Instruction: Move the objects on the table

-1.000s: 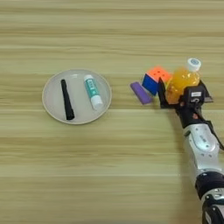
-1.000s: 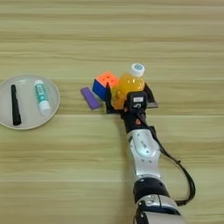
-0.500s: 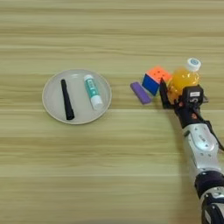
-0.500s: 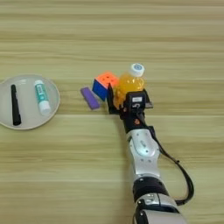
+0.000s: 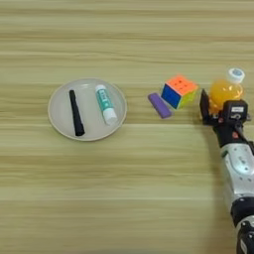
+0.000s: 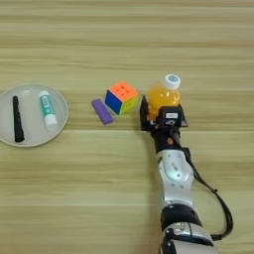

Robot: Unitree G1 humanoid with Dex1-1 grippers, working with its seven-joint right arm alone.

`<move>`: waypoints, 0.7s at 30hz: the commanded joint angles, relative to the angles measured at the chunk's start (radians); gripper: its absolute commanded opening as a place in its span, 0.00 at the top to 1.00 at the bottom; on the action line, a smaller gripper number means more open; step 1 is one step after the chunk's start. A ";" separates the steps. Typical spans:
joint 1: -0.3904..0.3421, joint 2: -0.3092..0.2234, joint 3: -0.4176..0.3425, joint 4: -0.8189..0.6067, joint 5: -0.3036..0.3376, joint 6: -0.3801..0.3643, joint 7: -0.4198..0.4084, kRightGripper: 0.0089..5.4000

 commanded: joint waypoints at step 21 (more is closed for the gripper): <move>-0.020 -0.071 -0.040 0.034 0.017 -0.012 -0.019 0.21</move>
